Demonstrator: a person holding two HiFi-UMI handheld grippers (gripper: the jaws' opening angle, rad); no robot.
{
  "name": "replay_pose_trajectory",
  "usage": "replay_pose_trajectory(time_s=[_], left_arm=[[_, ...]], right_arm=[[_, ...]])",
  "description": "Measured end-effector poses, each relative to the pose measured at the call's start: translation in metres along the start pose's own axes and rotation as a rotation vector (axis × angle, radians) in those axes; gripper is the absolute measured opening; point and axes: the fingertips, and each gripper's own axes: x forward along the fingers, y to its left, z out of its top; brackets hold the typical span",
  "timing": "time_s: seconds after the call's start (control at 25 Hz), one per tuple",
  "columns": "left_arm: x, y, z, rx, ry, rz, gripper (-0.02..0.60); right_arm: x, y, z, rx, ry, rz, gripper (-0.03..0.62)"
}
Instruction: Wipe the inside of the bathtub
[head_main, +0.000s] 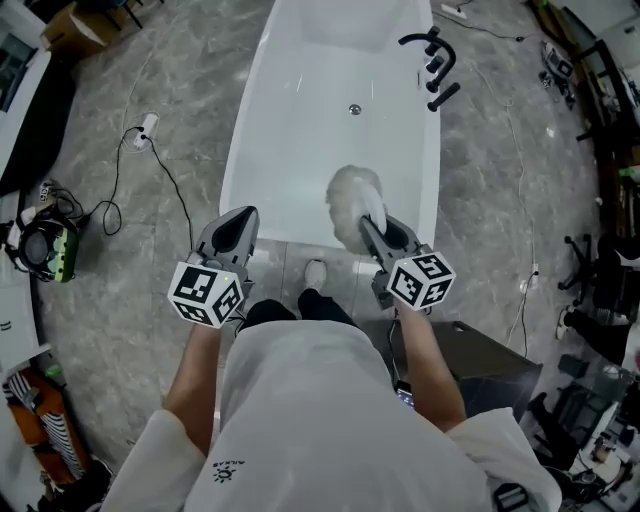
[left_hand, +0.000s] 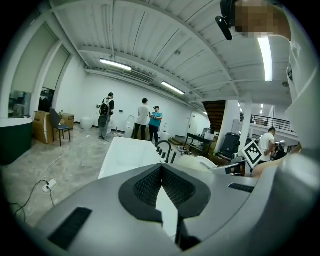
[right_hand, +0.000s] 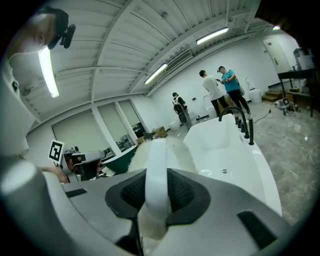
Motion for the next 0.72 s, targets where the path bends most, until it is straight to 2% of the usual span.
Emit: replay_pose_trajectory(time_s=[0.24,0.4,0.72], left_arm=[[0.005,0.025,-0.004,-0.020,0.038,0.073,0.006],[0.007,0.048,-0.011,-0.069,0.047,0.107,0.006],[0.020,0.091,-0.027,-0.082,0.086,0.098,0.006]], right_arm=[[0.037,-0.015,0.000,-0.011,0.068,0.044,0.097],[0.065,-0.019,-0.007,0.014,0.130,0.073,0.097],[0.118,0.004,-0.031,0.002,0.255,0.151,0.097]])
